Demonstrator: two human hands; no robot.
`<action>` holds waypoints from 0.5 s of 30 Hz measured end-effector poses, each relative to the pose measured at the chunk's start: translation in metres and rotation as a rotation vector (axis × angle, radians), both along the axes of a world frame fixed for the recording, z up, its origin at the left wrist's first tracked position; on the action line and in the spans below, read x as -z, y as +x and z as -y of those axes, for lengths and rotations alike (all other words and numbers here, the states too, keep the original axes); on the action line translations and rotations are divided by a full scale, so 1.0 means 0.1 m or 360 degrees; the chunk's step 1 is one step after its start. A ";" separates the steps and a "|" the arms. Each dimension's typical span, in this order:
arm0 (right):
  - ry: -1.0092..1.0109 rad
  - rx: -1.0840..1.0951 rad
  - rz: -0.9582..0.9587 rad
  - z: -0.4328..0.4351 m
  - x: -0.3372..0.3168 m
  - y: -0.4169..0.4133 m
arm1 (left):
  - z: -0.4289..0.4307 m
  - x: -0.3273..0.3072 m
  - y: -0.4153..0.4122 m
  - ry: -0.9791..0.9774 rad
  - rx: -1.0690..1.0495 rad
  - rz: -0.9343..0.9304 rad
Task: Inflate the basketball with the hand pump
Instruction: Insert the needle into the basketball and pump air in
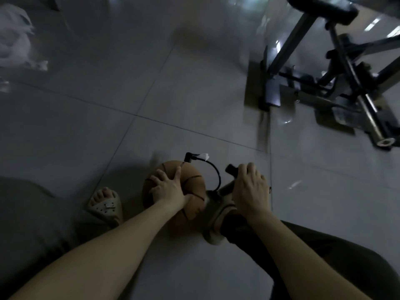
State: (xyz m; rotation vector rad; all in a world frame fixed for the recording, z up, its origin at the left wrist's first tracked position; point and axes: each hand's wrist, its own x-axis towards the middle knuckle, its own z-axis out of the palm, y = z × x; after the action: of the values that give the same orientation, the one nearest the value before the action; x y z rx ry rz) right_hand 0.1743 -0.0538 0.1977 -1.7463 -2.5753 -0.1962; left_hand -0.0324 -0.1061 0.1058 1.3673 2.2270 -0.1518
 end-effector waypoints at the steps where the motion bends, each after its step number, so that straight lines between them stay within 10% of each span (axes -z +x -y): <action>1: 0.0057 -0.0033 -0.0017 -0.04 -0.16 -0.01 | 0.00 -0.02 0.01 -0.0025 0.0007 -0.0005; 15: 0.0176 -0.0007 0.0043 -0.12 -0.03 -0.13 | 0.14 0.06 0.01 0.0038 -0.0025 0.0032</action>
State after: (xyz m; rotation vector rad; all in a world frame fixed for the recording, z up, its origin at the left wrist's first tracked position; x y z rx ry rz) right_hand 0.1618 -0.0421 0.2006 -1.7119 -2.5332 -0.3572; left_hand -0.0313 -0.1197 0.0999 1.3572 2.2291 -0.1060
